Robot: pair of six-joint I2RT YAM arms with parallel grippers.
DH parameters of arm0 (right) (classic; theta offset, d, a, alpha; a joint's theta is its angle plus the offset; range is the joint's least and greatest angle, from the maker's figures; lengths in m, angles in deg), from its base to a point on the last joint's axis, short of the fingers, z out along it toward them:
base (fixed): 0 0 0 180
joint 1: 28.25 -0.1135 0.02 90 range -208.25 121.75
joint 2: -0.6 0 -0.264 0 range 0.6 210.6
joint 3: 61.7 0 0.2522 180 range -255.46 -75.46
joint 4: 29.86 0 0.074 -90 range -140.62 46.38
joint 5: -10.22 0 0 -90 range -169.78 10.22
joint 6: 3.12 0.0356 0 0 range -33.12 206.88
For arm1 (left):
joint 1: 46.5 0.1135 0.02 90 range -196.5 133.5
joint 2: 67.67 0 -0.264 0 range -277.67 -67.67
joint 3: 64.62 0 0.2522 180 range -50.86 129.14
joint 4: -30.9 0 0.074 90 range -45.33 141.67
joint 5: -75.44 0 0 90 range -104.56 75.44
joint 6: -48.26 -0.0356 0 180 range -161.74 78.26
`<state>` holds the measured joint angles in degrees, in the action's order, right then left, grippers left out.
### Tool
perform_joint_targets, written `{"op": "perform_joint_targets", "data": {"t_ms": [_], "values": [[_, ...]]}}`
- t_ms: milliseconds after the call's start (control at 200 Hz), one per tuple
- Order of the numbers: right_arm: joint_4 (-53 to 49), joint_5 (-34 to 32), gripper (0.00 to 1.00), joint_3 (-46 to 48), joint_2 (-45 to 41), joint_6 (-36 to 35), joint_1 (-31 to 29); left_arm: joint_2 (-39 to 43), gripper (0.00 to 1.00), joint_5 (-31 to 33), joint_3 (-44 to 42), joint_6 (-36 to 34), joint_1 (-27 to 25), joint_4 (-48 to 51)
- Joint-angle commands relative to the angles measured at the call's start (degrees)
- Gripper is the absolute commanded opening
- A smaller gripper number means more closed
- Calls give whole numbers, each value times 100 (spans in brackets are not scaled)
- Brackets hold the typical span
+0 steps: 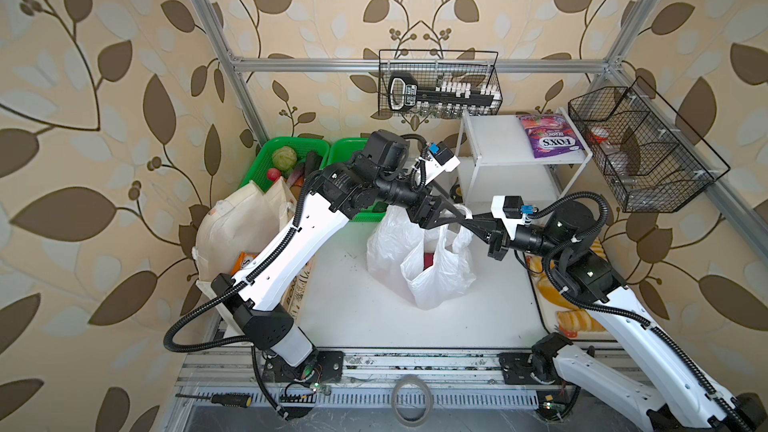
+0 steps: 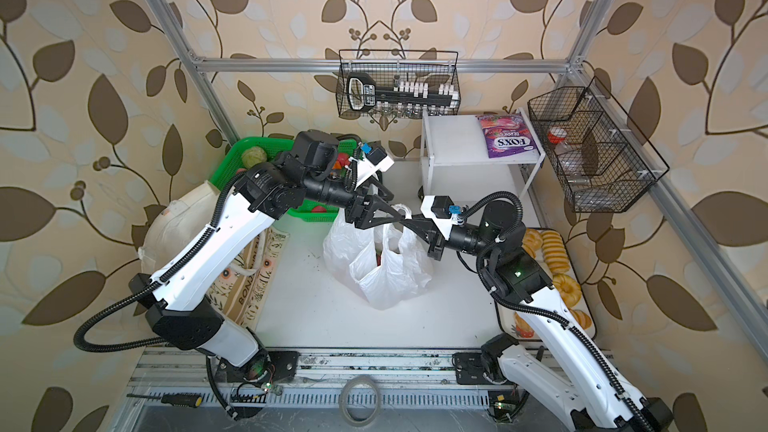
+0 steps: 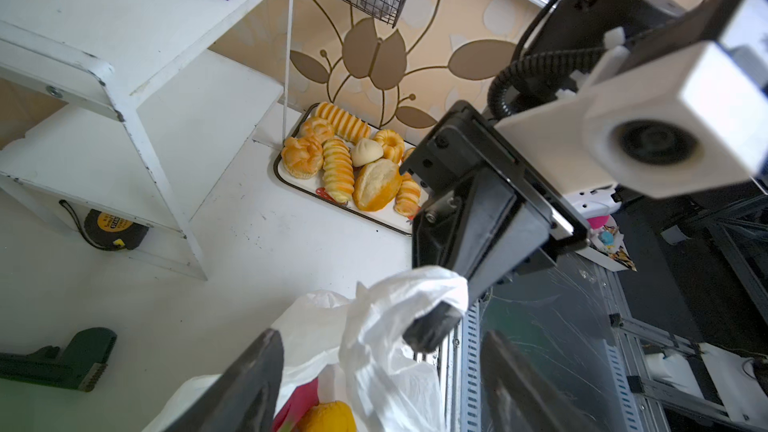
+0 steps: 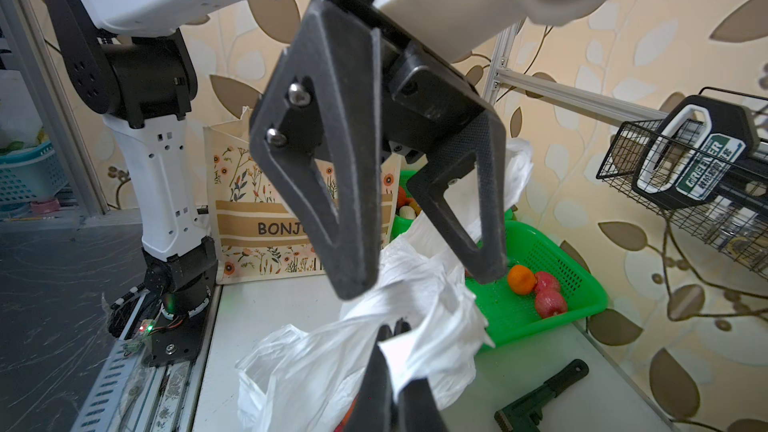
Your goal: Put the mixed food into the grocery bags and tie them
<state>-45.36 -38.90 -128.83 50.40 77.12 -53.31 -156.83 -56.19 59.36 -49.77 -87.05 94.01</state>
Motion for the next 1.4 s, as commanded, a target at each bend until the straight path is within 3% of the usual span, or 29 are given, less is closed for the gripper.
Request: {"op": "perform_joint_targets", "data": {"t_ms": [0, 210, 690, 790, 1070, 1170, 1275, 1395], "values": [[-21, -18, 0, -104, -29, -211, 1, 271, 77, -207, -34, -413, -40, 18], [42, 215, 0, -124, 30, -193, 1, 198, 76, -74, -9, -397, -40, -85], [122, 244, 0, -122, -2, -123, 1, 27, 60, -210, -2, -476, -40, -39], [123, 253, 0, -119, -8, -121, -1, -17, 53, -201, 9, -460, -40, -47], [105, 118, 0, -77, -27, -116, 1, 7, 19, -259, 2, -436, -40, -78], [107, -4, 0, -51, -36, -56, 3, 89, 0, -175, -55, -308, -40, -238], [-7, -377, 0, -38, -52, 60, 1, 251, 0, -24, -183, 53, -40, -591], [-51, -763, 14, -46, -121, 600, 5, 507, 0, 322, -439, 651, -40, -1187]]}}
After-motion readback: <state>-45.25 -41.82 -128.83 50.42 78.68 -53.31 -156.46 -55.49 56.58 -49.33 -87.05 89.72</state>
